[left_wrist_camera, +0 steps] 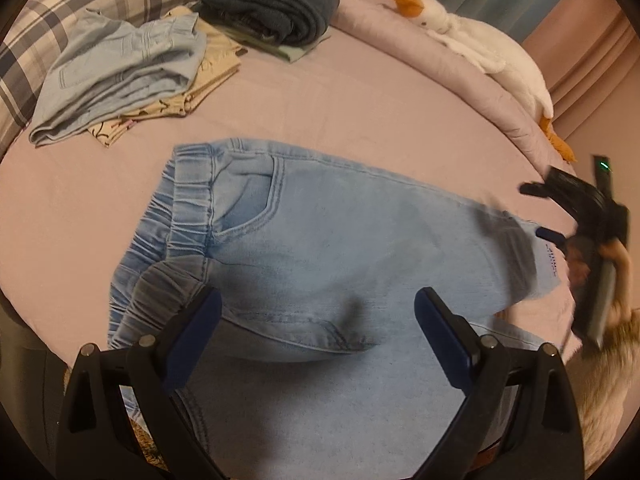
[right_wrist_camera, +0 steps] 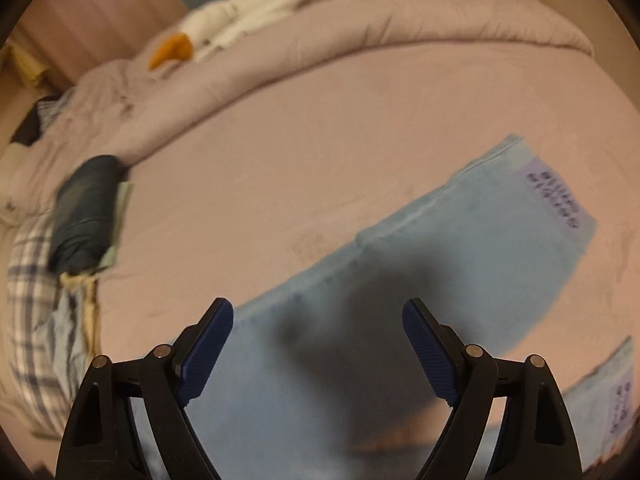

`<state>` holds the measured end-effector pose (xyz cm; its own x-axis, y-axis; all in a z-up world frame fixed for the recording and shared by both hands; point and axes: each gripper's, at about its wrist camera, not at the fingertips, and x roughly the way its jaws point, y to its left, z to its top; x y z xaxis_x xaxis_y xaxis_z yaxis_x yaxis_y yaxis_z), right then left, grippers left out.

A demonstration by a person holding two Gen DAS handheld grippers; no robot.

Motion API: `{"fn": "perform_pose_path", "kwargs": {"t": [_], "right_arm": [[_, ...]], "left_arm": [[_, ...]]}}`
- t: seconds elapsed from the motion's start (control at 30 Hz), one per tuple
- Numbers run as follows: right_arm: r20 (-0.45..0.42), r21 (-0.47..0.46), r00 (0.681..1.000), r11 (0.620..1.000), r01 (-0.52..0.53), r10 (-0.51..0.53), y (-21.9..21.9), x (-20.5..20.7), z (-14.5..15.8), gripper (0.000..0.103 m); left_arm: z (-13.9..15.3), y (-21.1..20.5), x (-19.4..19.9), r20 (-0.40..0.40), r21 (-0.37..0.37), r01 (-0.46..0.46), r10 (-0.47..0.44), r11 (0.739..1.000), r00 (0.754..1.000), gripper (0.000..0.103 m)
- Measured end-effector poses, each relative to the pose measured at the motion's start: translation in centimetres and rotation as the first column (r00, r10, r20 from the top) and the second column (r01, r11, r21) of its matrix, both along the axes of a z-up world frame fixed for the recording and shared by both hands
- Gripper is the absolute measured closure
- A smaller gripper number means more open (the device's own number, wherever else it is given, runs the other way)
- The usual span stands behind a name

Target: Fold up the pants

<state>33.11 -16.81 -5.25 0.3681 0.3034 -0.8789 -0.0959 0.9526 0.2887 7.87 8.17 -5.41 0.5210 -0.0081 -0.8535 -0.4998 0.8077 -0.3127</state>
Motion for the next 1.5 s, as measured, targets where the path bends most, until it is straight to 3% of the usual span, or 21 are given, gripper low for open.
{"fn": "perform_pose_path", "kwargs": {"t": [0.17, 0.43, 0.5, 0.6, 0.7, 0.77, 0.8, 1.0, 1.07, 1.13, 1.23, 1.3, 1.4, 1.5], "right_arm": [[-0.082, -0.05, 0.991, 0.993, 0.102, -0.106, 0.5, 3.3, -3.2, 0.016], [-0.094, -0.141, 0.974, 0.971, 0.194, -0.208, -1.7, 3.9, -5.8, 0.019], [-0.059, -0.192, 0.978, 0.964, 0.183, -0.198, -1.5, 3.6, -5.8, 0.023], [-0.012, -0.242, 0.979, 0.95, 0.196, -0.205, -1.6, 3.2, -5.9, 0.04], [0.009, -0.222, 0.966, 0.942, 0.252, -0.257, -3.3, 2.6, -5.5, 0.072], [0.006, -0.172, 0.972, 0.957, 0.234, -0.236, -4.6, 1.6, -5.3, 0.091], [-0.002, -0.131, 0.974, 0.966, 0.224, -0.226, -5.2, 1.0, -4.8, 0.096], [0.154, 0.155, 0.969, 0.974, 0.168, -0.192, -10.7, -8.2, 2.4, 0.097], [0.221, 0.247, 0.96, 0.962, 0.118, -0.175, -13.2, -13.1, 4.9, 0.097], [0.275, 0.283, 0.946, 0.954, 0.093, -0.174, -15.1, -17.4, 5.8, 0.097], [0.288, 0.259, 0.941, 0.961, 0.099, -0.175, -15.8, -21.3, 4.9, 0.097], [0.247, 0.245, 0.955, 0.964, 0.1, -0.161, -16.8, -23.9, 2.7, 0.097], [0.158, 0.204, 0.976, 0.972, 0.113, -0.147, -16.7, -24.4, -0.5, 0.097], [0.076, 0.204, 0.985, 0.969, 0.14, -0.158, -17.2, -24.0, -2.5, 0.1]], "left_arm": [[-0.7, -0.1, -0.1, -0.016, -0.022, 0.014, -0.015, 1.0, 1.0, 0.005], [-0.9, -0.2, 0.2, -0.022, -0.012, 0.012, -0.012, 1.0, 1.0, 0.005], [-1.0, -0.2, 0.3, -0.027, -0.013, 0.012, -0.013, 1.0, 1.0, 0.005], [-1.1, -0.3, 0.2, -0.021, -0.013, 0.007, -0.007, 1.0, 1.0, 0.005], [-1.9, -0.4, 0.1, -0.039, -0.02, 0.003, -0.004, 1.0, 0.999, 0.005], [-2.0, -0.5, -0.2, -0.028, -0.042, 0.01, -0.011, 0.999, 1.0, 0.005], [-1.9, -0.5, -0.3, -0.018, -0.051, 0.011, -0.012, 0.999, 1.0, 0.005], [-0.2, -0.6, -0.5, 0.061, -0.124, -0.002, 0.01, 0.992, 0.998, 0.005], [0.5, -0.7, -0.3, 0.097, -0.158, 0.005, 0.011, 0.987, 0.995, 0.005], [0.9, -0.8, 0.3, 0.119, -0.186, 0.005, 0.018, 0.983, 0.993, 0.006], [1.1, -1.0, 2.0, 0.134, -0.234, 0.008, 0.024, 0.972, 0.991, 0.006], [0.8, -1.5, 3.6, 0.127, -0.261, 0.022, 0.012, 0.965, 0.992, 0.008], [-0.2, -2.2, 6.3, 0.099, -0.27, 0.039, -0.013, 0.962, 0.995, 0.018], [-2.0, -2.7, 9.4, 0.022, -0.265, 0.022, -0.017, 0.964, 1.0, 0.031]]}}
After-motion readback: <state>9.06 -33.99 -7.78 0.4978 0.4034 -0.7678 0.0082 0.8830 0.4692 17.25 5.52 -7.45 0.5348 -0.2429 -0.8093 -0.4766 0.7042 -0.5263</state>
